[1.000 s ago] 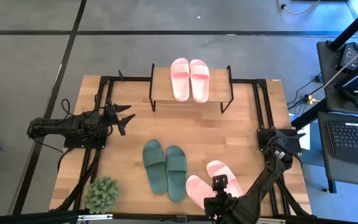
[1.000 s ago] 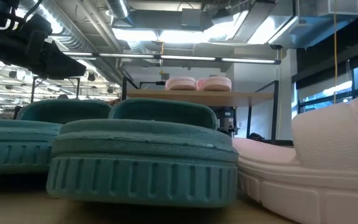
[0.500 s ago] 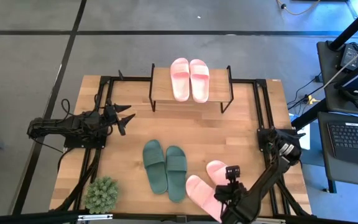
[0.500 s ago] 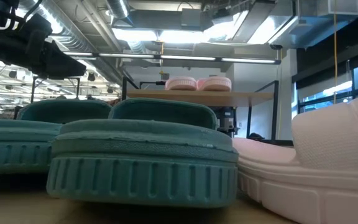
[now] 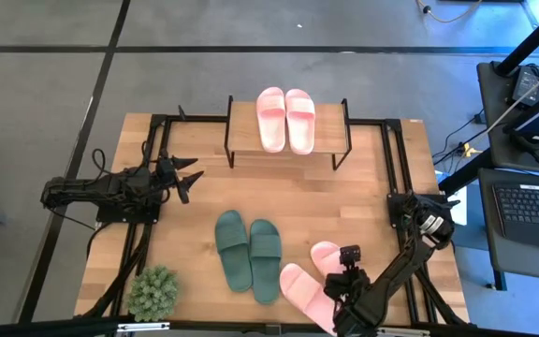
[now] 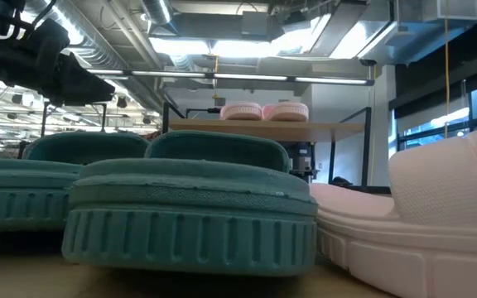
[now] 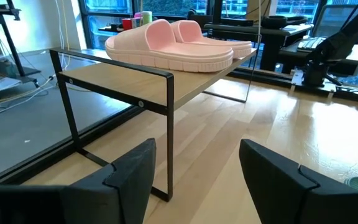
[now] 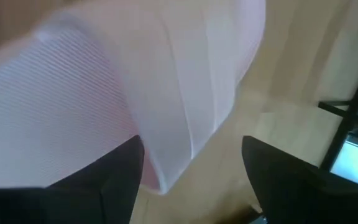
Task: Pick and place slides into the shelf
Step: Put the pink slide under the shelf
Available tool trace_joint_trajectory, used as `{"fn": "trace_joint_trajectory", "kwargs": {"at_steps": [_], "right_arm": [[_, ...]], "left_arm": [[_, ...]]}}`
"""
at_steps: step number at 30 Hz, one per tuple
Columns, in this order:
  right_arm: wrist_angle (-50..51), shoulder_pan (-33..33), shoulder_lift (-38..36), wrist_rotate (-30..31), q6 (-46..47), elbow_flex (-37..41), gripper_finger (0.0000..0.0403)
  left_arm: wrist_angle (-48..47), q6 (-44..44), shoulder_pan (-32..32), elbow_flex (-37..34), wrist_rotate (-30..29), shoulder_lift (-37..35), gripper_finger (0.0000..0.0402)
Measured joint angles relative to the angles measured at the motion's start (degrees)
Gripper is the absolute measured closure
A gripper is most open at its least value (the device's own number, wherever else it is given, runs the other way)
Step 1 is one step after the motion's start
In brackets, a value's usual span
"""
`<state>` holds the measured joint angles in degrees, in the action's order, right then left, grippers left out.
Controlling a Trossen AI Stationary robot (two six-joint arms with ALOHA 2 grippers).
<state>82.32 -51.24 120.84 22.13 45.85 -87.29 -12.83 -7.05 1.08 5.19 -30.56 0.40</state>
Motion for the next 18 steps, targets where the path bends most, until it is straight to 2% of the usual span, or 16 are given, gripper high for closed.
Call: {"fn": "trace_joint_trajectory", "kwargs": {"at_steps": [8, 14, 18], "right_arm": [[-0.8, 0.2, 0.0, 0.8, -4.2, 3.2, 0.0132], [-0.7, 1.0, 0.0, 5.2, -5.7, 3.3, 0.0132], [-0.9, 2.1, 0.0, 5.9, -5.8, 3.3, 0.0132]], "left_arm": [[-0.7, 0.0, 0.0, 0.0, 0.0, 0.0, 0.0177], [-1.0, 0.0, 0.0, 0.0, 0.0, 0.0, 0.0177], [-1.0, 0.0, 0.0, 0.0, 0.0, 0.0, 0.0177]]}}
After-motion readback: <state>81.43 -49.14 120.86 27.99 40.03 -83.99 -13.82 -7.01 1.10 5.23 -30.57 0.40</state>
